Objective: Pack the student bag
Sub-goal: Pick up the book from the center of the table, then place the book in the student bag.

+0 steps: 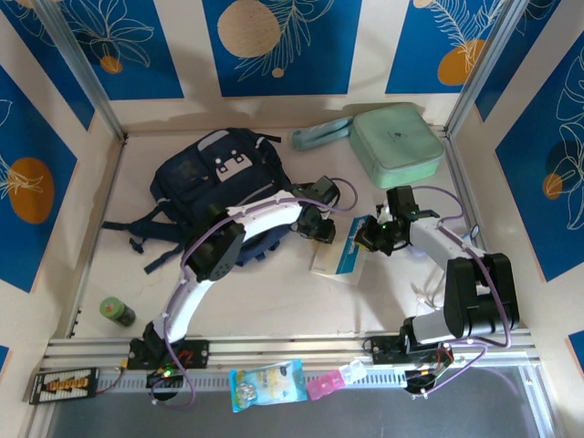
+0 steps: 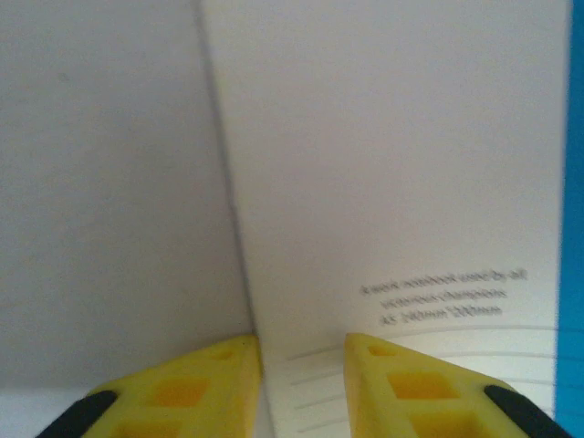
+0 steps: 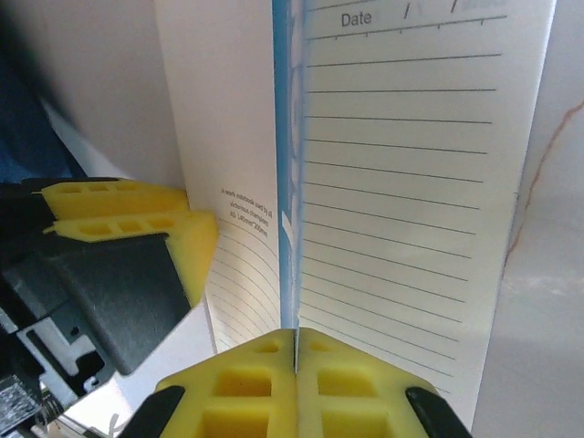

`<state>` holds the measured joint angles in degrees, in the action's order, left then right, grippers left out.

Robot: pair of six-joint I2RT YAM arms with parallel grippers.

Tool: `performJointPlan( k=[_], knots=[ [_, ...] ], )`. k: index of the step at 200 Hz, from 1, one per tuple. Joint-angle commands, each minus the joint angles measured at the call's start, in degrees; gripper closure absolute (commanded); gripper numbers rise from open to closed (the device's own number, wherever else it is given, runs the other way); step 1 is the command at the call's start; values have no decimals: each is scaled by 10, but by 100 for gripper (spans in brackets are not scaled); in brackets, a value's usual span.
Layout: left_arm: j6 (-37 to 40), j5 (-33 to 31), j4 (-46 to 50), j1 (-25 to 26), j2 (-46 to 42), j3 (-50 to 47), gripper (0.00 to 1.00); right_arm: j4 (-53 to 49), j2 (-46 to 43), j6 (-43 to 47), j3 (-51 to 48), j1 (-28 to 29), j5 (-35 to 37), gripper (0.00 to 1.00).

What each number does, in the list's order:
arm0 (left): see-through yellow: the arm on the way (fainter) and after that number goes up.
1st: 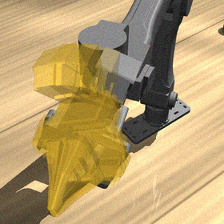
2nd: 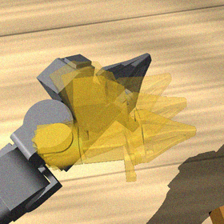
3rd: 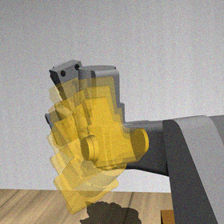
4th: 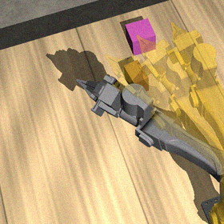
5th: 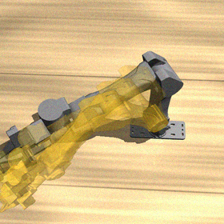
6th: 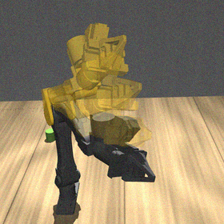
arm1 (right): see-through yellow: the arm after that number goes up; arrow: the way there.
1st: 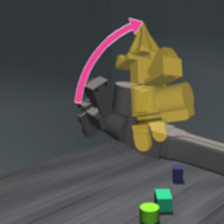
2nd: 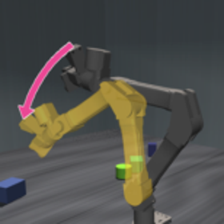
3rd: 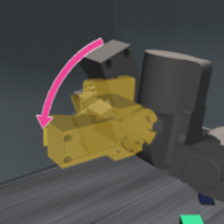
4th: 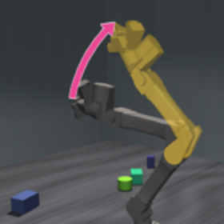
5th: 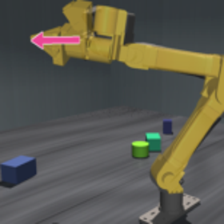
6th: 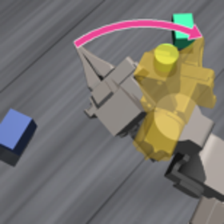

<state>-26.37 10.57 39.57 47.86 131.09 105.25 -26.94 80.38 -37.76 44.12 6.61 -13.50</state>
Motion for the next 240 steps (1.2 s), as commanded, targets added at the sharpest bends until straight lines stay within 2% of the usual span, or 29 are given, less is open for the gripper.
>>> performJointPlan(
  k=[1, 46, 71, 99, 124, 183, 213, 240],
  knots=[
    [-8, 61, -16, -33, -67, 0, 59, 18, -45, 18, 1, -2, -13, 100],
    [-54, 167, -86, -132, -191, -62, 40, 67, -65, 31, 44, -13, -129, 100],
    [-101, 220, -160, -191, -250, -146, 30, 103, -46, 15, 83, -10, -204, 100],
    [-152, 256, -246, -250, -314, -248, 18, 129, -11, -3, 148, 14, -255, 100],
    [-167, 249, -279, -299, -366, -317, 9, 162, 35, -23, 211, 57, -278, 100],
    [-166, 145, -243, -419, -480, -418, 6, 223, 215, -73, 394, 198, -325, 100],
    [-157, 121, -233, -434, -515, -459, 5, 216, 275, -94, 410, 218, -312, 100],
    [-148, 146, -232, -432, -511, -477, 6, 126, 310, -62, 410, 210, -254, 97]
  ],
)
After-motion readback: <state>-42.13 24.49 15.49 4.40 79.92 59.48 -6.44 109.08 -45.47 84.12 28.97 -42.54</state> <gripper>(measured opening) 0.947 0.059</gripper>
